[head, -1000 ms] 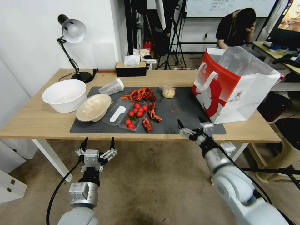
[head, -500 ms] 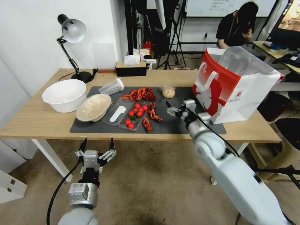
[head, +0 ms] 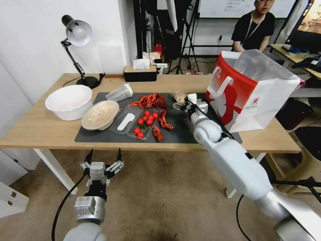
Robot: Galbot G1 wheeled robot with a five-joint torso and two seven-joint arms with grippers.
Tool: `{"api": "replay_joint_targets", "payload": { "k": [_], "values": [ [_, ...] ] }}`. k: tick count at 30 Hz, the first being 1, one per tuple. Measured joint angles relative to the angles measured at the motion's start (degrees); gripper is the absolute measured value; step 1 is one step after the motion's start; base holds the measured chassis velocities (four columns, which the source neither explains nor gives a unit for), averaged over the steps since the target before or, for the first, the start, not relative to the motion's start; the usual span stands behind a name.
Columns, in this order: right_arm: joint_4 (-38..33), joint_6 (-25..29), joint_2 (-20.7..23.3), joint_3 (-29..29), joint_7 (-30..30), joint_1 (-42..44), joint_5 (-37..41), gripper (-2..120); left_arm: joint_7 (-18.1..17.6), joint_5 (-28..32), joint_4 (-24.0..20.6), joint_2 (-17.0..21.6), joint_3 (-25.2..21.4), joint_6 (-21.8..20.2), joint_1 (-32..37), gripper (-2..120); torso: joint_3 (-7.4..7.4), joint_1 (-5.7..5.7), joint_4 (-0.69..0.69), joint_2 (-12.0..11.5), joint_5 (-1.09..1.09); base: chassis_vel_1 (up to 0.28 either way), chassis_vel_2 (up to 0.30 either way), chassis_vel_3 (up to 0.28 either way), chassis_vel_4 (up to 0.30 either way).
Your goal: Pick up the trash from the table and place it into the takeout bag.
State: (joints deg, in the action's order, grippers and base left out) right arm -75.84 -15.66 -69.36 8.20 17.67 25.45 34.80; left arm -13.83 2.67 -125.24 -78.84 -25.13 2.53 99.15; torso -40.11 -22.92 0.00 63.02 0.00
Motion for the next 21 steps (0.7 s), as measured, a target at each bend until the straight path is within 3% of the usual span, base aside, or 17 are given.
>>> {"api": "replay_joint_targets", "payload": {
  "k": [8,16,21],
  "values": [
    [8.47,-1.49,-1.68,2.17,-2.91,-5.12,2.09,100,-0.06,-0.03,-0.29,0.14,-0.29,0.31,0.06,100,0.01,0.0,0.0,0.0,0.0,0.0,0.0,0.0,0.0],
    [12.52,-4.44,-2.77,2.4,-5.14,-6.85,4.15,100,-0.2,-0.07,-0.26,0.17,-0.08,0.63,0.18,100,0.01,0.0,0.0,0.0,0.0,0.0,0.0,0.0,0.0],
    [13.48,-5.28,-3.25,2.39,-5.94,-7.03,4.74,85,-0.25,0.07,-0.23,0.27,-0.25,0.66,0.12,100,0.0,0.01,0.01,0.01,0.0,0.0,0.0,0.0,0.0]
  ]
}}
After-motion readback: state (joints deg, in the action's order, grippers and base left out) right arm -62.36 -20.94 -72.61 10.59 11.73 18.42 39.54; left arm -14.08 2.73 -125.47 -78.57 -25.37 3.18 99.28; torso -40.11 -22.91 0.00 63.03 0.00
